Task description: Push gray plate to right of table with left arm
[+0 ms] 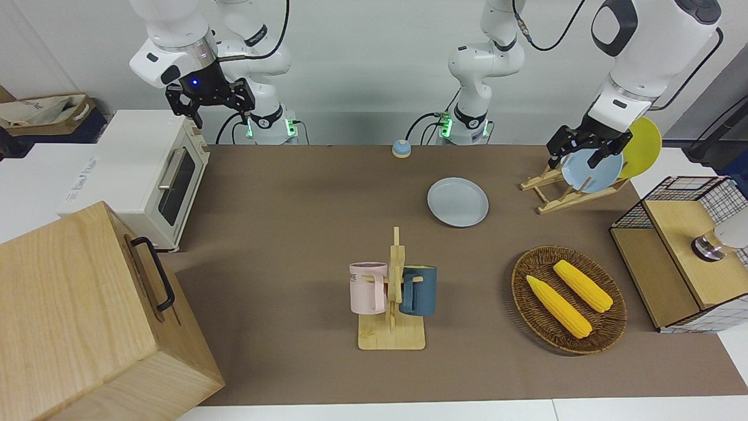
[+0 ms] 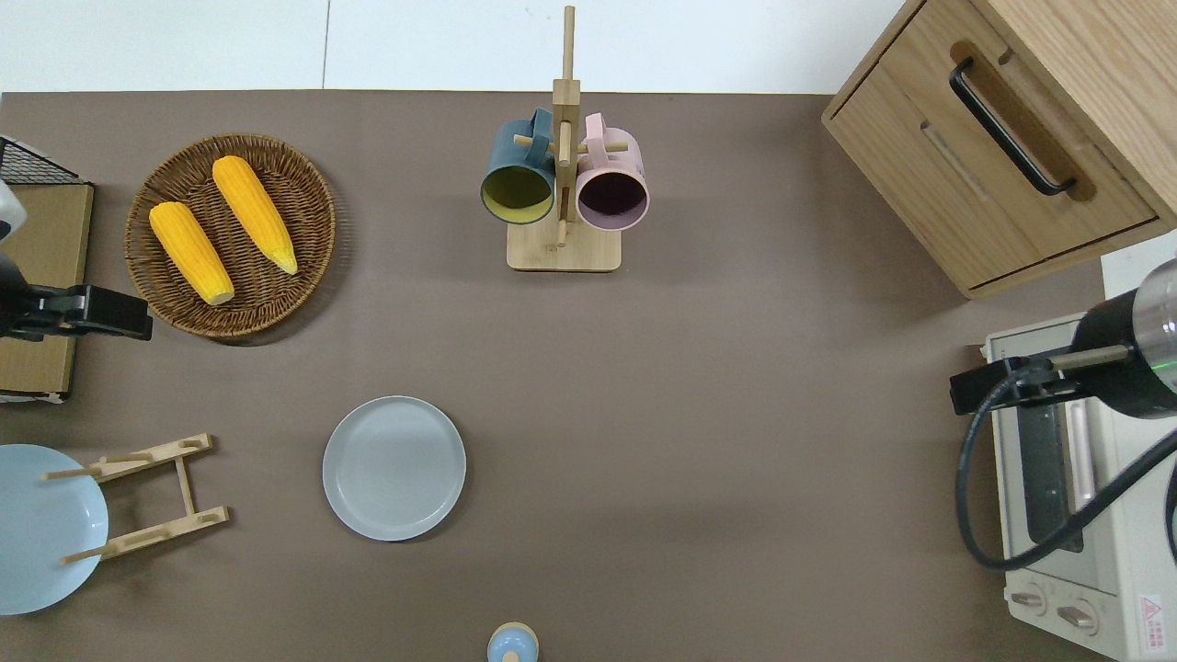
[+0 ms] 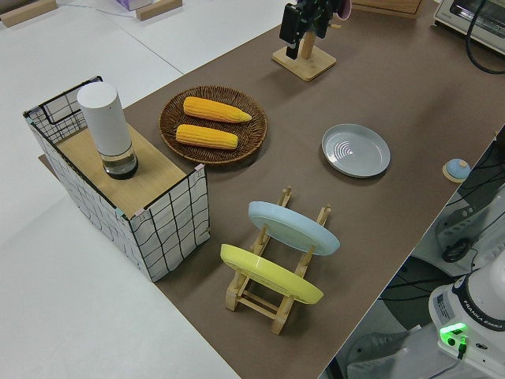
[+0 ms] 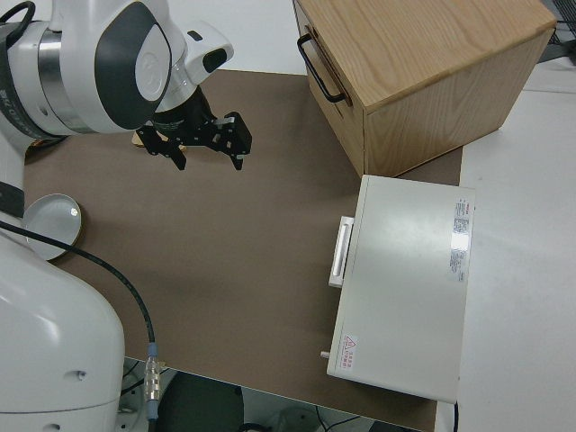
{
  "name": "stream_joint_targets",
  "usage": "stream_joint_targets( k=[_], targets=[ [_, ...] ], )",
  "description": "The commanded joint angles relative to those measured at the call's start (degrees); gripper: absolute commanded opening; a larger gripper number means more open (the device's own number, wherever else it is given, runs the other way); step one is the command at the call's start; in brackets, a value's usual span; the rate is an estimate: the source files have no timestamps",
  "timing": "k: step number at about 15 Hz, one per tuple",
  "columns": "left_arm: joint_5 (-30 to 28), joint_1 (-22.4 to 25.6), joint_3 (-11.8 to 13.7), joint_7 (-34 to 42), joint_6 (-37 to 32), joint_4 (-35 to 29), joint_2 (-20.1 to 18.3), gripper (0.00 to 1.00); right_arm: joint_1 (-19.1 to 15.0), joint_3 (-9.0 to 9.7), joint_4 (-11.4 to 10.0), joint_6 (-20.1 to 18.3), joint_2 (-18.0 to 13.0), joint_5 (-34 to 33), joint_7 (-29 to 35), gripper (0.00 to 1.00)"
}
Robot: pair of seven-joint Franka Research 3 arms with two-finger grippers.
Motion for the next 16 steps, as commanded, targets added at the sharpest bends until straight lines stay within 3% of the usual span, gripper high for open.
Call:
stream_joint_targets(
  k=[1,11,16],
  targets=[
    [-1.4,-0.1,0.0,-2.7,-1.1,-1.0,-1.3,1.0,-1.1,0.92,0.5,-0.9,-0.1,0.2,0.7,0.983],
    [-0.7,0.0,0.0,0.2,-2.9,-1.5,-2.8,1.0,-1.1,0.92,0.5,-0.9,-0.1,0.2,0.7,0.983],
    [1.4,-0.7,-0.4,1.9,-2.3,-9.0,-8.5,1.0,-1.1,0.92,0.5,-0.9,-0.1,0.2,0.8,0.983]
  ],
)
